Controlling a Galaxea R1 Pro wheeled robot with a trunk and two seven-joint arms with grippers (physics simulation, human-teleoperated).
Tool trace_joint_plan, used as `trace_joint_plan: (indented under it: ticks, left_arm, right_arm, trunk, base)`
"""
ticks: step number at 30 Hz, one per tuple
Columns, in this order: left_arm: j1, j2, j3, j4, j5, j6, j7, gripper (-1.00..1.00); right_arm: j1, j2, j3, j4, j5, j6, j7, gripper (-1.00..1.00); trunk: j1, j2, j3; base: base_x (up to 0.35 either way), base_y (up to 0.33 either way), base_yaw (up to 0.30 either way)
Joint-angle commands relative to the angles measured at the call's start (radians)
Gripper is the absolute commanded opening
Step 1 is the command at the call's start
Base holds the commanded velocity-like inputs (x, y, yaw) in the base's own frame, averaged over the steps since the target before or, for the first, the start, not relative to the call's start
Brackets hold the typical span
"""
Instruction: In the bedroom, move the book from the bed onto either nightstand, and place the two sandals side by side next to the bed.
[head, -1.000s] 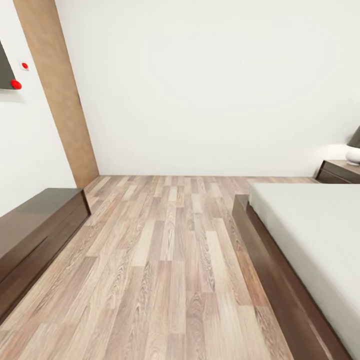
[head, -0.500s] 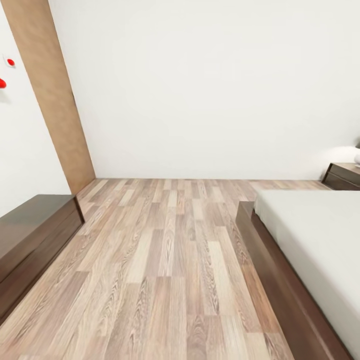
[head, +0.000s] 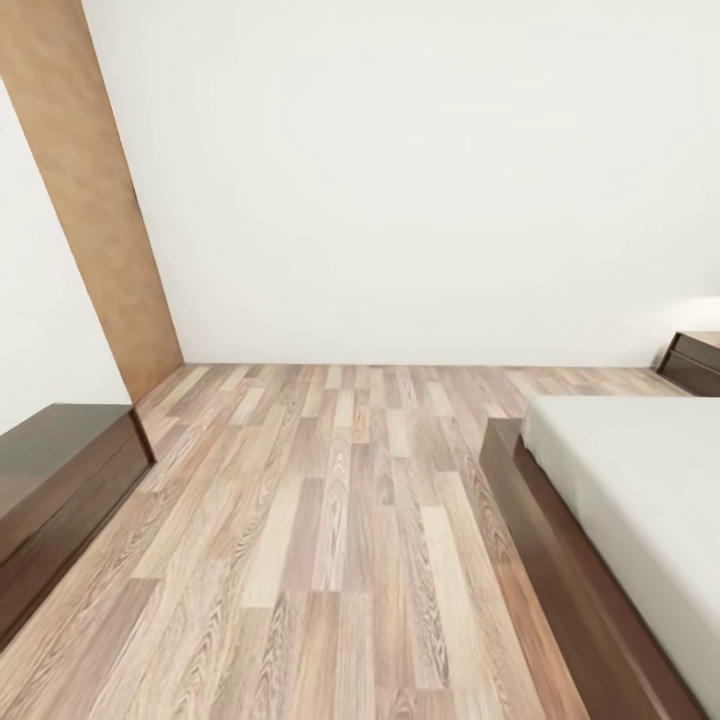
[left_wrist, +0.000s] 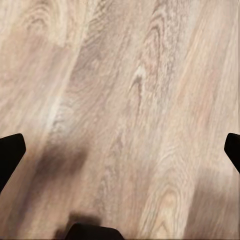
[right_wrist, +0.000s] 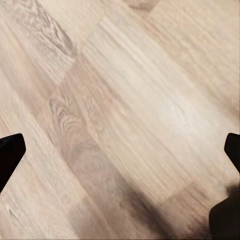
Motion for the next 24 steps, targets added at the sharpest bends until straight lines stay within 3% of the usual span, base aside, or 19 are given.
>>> trace_joint_plan:
  ticks: [1, 24]
  left_arm:
    - [-0.001, 0.000, -0.008, 0.001, 0.006, -0.005, -0.002, 1.00]
    - [-0.001, 0.000, -0.008, 0.002, 0.006, -0.005, -0.002, 1.00]
  right_arm:
    - [-0.002, 0.002, 0.007, 0.005, -0.005, -0.006, 0.003, 1.00]
    - [-0.002, 0.007, 0.006, 0.004, -0.005, -0.011, -0.009, 1.00]
  trunk:
    - [0.000, 0.000, -0.001]
    - [0.000, 0.000, -0.001]
  base:
    - [0.344, 0.000, 0.000]
    - [0.344, 0.000, 0.000]
